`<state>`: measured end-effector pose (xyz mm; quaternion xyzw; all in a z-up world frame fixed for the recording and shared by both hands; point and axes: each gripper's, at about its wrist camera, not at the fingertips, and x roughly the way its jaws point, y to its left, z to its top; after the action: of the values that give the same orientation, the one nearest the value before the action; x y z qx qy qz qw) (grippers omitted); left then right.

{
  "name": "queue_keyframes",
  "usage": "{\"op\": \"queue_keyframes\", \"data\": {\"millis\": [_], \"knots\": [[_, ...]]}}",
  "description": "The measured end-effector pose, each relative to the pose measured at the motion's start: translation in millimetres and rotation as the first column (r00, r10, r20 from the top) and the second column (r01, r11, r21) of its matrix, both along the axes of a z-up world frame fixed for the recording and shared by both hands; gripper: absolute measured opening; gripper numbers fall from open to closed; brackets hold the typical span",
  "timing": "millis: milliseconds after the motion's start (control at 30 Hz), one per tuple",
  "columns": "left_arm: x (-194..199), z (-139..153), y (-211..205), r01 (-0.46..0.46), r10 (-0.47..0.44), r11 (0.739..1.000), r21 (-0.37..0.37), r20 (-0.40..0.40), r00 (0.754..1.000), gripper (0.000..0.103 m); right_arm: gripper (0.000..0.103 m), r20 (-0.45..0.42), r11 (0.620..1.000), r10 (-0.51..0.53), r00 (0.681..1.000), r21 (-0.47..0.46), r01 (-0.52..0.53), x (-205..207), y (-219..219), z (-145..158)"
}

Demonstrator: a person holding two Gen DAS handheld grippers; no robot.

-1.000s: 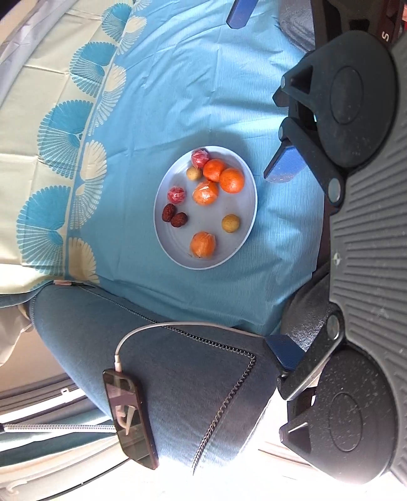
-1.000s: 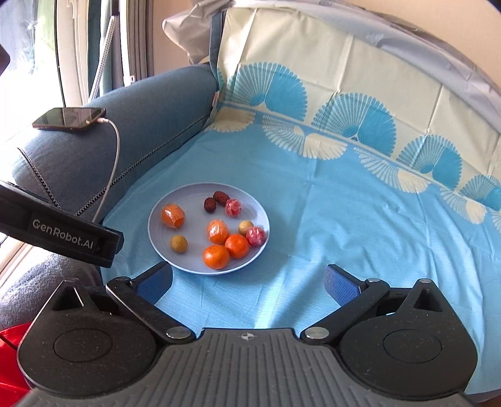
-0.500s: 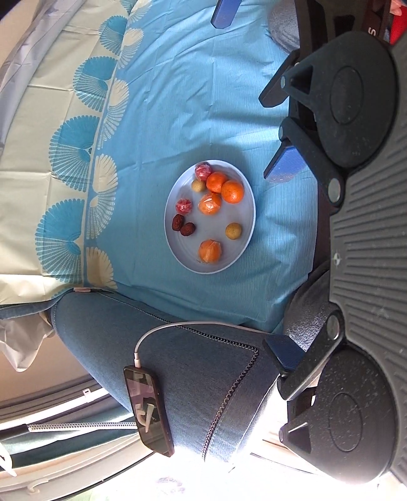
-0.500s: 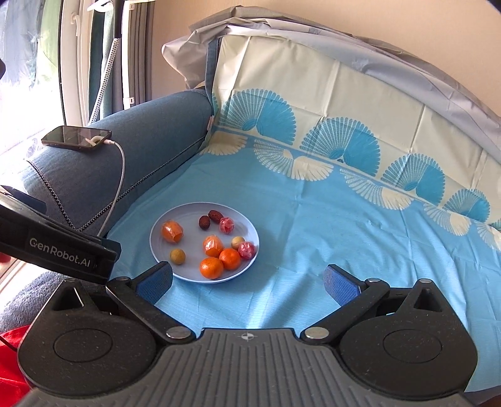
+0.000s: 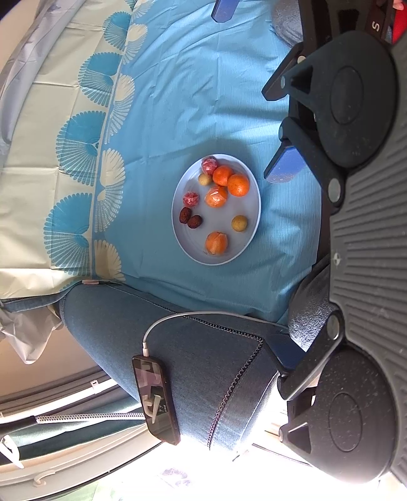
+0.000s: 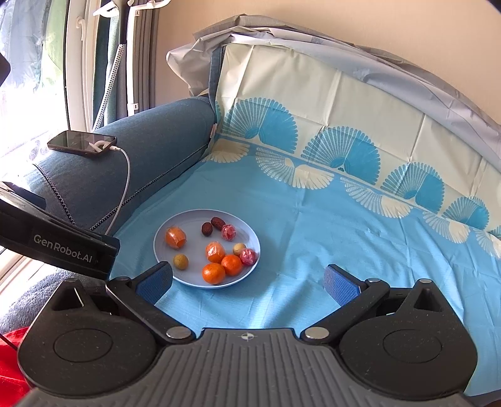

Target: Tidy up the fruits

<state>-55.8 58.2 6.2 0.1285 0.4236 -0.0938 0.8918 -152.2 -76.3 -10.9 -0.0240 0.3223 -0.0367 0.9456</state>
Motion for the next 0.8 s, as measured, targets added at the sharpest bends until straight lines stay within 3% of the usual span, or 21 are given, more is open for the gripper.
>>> {"op": "queue_keyframes", "data": {"millis": [533,800], "knots": [[1.5,-2.2,-0.6,0.008,-0.008,1.000,0.012,-0.002,1.000,0.103,0.102,-0.010,1.000,0.003,1.000,0.002,-0.003,0.4,-1.1,-1.5],[2.6,-4.2,1.6,0.008,-0.008,1.000,-0.017,-0.012,1.000,0.103,0.102,-0.014,1.000,0.002,1.000,0.004,-0.002,0.3,-1.4,-3.3]]}}
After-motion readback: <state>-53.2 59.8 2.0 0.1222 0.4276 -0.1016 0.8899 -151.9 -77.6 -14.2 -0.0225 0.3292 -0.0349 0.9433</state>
